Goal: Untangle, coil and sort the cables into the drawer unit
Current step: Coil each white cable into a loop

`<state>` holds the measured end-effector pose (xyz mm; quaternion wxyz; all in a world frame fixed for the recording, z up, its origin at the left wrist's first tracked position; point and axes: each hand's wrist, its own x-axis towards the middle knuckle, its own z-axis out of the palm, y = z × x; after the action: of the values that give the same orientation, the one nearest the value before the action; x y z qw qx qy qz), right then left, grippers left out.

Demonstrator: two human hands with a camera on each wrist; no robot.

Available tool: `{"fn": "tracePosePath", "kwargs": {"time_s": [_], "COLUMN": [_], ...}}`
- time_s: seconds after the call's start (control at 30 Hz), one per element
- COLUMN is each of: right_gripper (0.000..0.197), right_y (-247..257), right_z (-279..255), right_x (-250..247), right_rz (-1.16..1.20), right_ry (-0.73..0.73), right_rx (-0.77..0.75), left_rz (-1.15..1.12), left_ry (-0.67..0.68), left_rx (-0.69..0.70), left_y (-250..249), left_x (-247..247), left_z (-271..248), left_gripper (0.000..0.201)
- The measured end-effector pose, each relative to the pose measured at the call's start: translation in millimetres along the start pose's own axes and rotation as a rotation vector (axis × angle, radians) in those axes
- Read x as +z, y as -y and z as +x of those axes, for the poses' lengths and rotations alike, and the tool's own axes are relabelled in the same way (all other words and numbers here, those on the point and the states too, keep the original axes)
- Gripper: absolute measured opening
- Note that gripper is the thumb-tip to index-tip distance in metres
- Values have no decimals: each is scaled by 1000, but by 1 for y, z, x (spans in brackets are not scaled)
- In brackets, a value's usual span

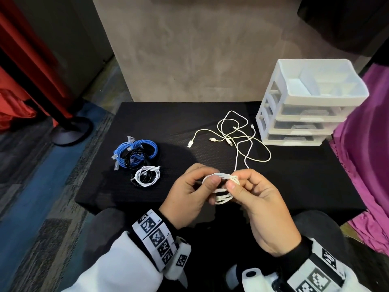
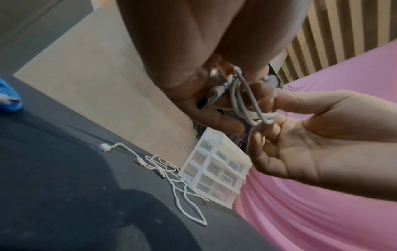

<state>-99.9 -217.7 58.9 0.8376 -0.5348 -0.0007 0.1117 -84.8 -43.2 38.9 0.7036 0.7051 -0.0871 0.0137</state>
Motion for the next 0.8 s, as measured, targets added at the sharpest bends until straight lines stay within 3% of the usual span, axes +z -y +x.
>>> {"fn": "tracePosePath", "kwargs": {"time_s": [0.13, 0.27, 0.4, 0.47, 0.57, 0.8], "right_gripper": [9, 9, 18, 25, 26, 16], "right_y": [-2, 5, 12, 10, 2, -23], "right_z": [-2, 6, 15, 16, 18, 36], "right_x": [3, -6, -17, -16, -10, -14], "right_rz": [45, -500, -796, -760, -508, -273], "right_ry": [46, 116, 197, 205, 203, -17], "right_rx": [4, -209, -280, -257, -121, 82], "left_rz": [-1, -55, -172, -183, -164, -258], "left_ry": [3, -36, -38, -44, -88, -96], "left_rx": [-13, -113, -221, -256, -282, -428], "left_y": [-7, -14, -22, -24, -20, -3], "left_x": [-2, -2, -3, -3, -6, -16], "left_z": [3, 4, 3, 2, 0, -3], "left_gripper": [26, 22, 27, 29, 29, 21]}}
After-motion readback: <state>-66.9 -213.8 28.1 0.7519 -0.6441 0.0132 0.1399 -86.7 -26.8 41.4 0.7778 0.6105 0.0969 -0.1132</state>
